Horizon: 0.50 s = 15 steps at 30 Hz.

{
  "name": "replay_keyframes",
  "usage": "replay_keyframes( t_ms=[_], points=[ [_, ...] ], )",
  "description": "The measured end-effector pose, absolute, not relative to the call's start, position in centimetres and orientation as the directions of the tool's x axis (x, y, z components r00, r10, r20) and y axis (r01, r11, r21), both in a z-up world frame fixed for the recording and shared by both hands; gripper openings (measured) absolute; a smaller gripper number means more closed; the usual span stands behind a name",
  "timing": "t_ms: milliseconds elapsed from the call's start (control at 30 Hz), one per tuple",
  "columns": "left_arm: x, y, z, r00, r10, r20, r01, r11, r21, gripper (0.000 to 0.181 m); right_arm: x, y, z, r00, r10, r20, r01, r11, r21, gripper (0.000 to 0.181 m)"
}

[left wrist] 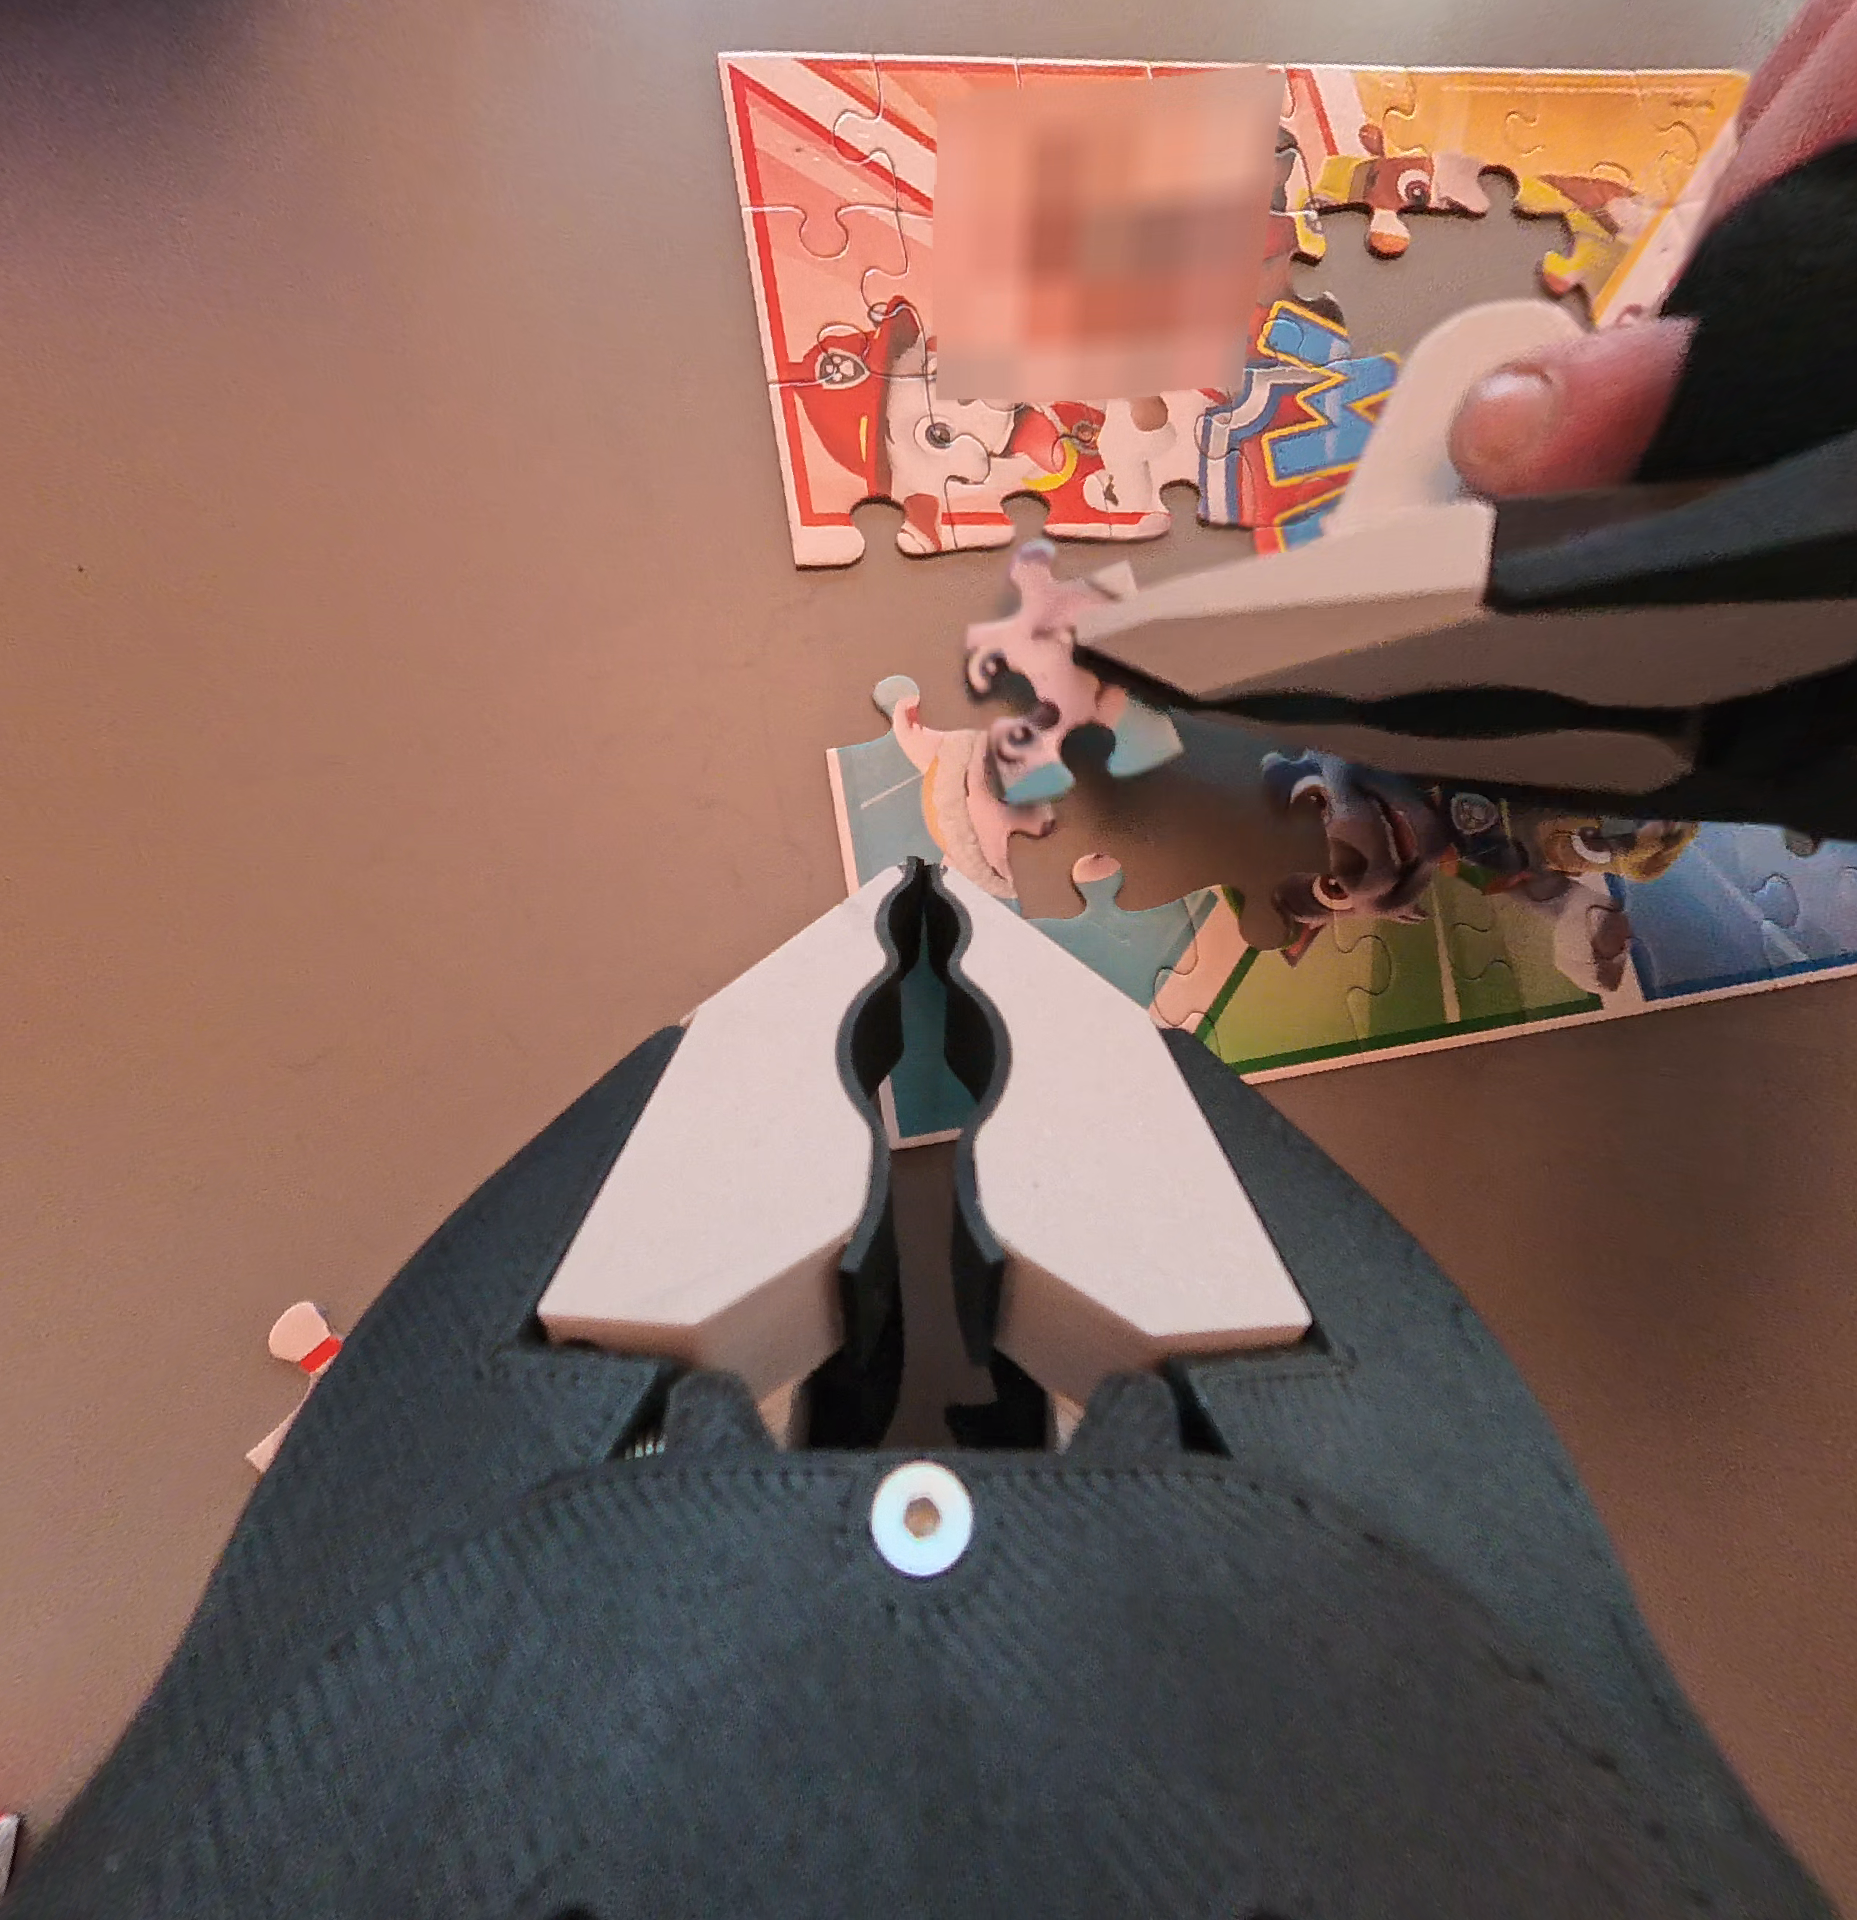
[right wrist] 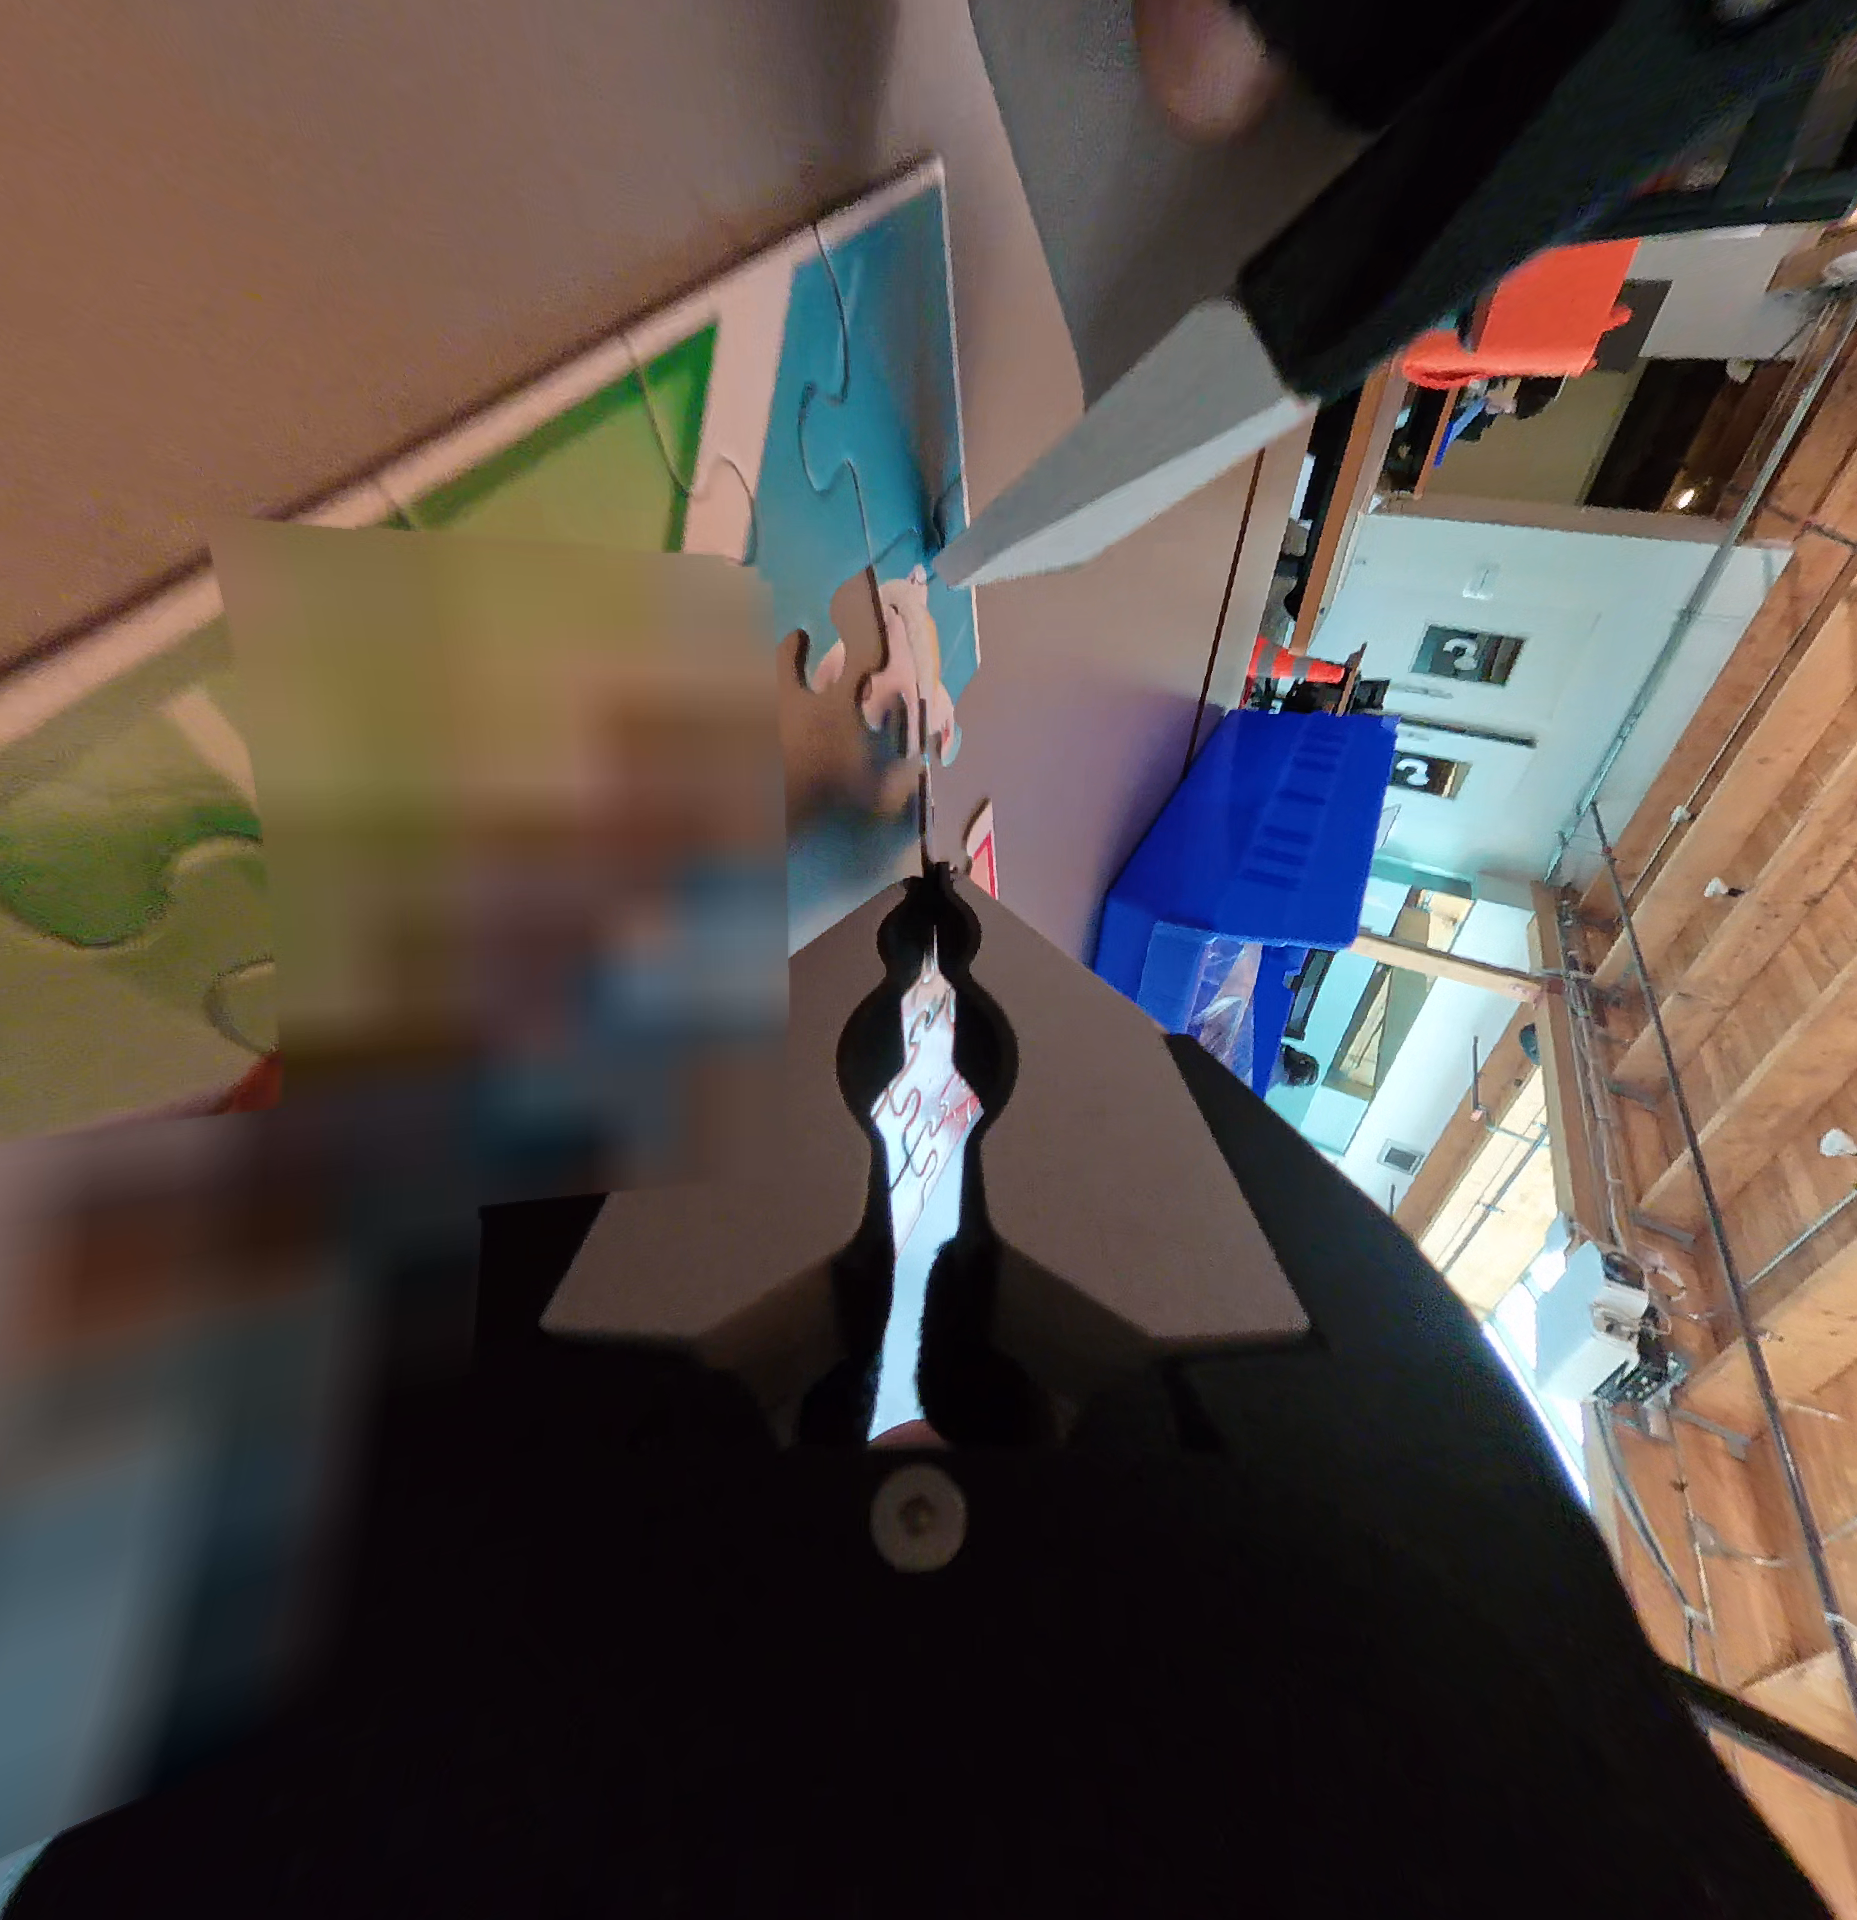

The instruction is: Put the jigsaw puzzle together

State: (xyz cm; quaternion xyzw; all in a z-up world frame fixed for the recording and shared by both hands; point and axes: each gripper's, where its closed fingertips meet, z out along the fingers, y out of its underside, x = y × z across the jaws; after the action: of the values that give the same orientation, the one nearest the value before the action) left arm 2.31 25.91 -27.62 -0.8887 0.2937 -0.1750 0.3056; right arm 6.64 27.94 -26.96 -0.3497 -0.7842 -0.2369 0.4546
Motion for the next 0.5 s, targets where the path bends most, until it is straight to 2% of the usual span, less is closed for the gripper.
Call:
replay_keyframes(
  t_ms=[200,400,500],
  points=[
    [2.3,25.9,-27.6,0.767,-0.628,0.131,-0.415,-0.641,-0.645,0.000,6.1,25.8,-27.2,-0.382,0.340,0.860,0.747,0.662,0.070,0.000],
    [2.3,25.8,-27.6,0.765,-0.630,0.133,-0.418,-0.642,-0.642,0.001,6.0,25.6,-27.3,-0.439,0.347,0.829,0.779,0.607,0.158,0.000],
    [2.4,25.7,-27.6,0.759,-0.636,0.140,-0.420,-0.642,-0.641,0.007,5.9,25.6,-27.4,-0.467,0.342,0.815,0.777,0.598,0.194,0.000]
  ],
)
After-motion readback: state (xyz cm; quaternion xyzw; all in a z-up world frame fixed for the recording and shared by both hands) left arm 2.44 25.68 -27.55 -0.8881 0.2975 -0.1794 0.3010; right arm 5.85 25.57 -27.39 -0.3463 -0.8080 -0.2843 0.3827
